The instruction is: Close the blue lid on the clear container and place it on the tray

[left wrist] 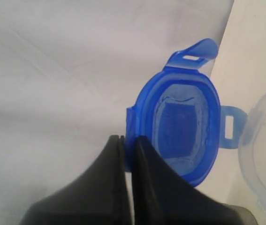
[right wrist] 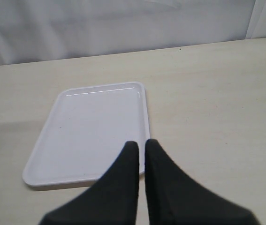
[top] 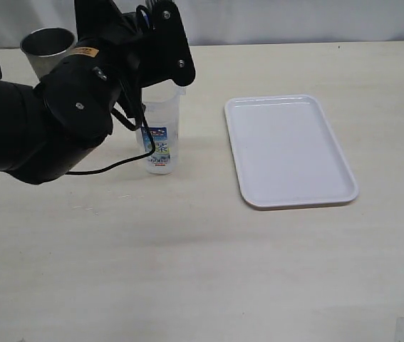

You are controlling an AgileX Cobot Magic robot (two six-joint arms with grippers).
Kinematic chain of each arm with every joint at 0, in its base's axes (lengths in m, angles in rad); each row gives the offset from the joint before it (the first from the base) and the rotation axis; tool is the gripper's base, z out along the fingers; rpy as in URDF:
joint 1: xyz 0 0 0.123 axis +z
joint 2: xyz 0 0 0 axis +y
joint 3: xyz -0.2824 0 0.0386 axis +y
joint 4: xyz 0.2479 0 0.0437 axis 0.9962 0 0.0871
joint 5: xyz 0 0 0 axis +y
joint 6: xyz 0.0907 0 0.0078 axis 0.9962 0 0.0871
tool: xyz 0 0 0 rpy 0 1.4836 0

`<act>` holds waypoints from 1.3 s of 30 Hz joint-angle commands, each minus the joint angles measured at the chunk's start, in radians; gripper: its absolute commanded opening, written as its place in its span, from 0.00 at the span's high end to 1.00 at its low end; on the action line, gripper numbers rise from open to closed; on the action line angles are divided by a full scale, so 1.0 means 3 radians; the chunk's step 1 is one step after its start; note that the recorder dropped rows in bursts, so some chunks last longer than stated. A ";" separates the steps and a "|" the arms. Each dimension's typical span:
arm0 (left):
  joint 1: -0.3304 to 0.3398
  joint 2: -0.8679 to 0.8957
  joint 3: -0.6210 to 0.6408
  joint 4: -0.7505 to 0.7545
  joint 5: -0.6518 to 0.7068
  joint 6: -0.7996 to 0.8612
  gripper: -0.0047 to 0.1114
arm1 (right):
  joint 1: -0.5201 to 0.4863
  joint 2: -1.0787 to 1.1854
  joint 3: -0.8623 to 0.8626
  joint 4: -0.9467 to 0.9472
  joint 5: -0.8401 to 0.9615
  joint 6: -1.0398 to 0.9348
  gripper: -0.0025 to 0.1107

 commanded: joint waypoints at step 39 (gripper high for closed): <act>-0.0195 -0.0025 0.0241 0.0257 -0.0324 0.0100 0.96 | -0.0001 -0.0015 0.0007 0.0012 -0.0001 0.0010 0.94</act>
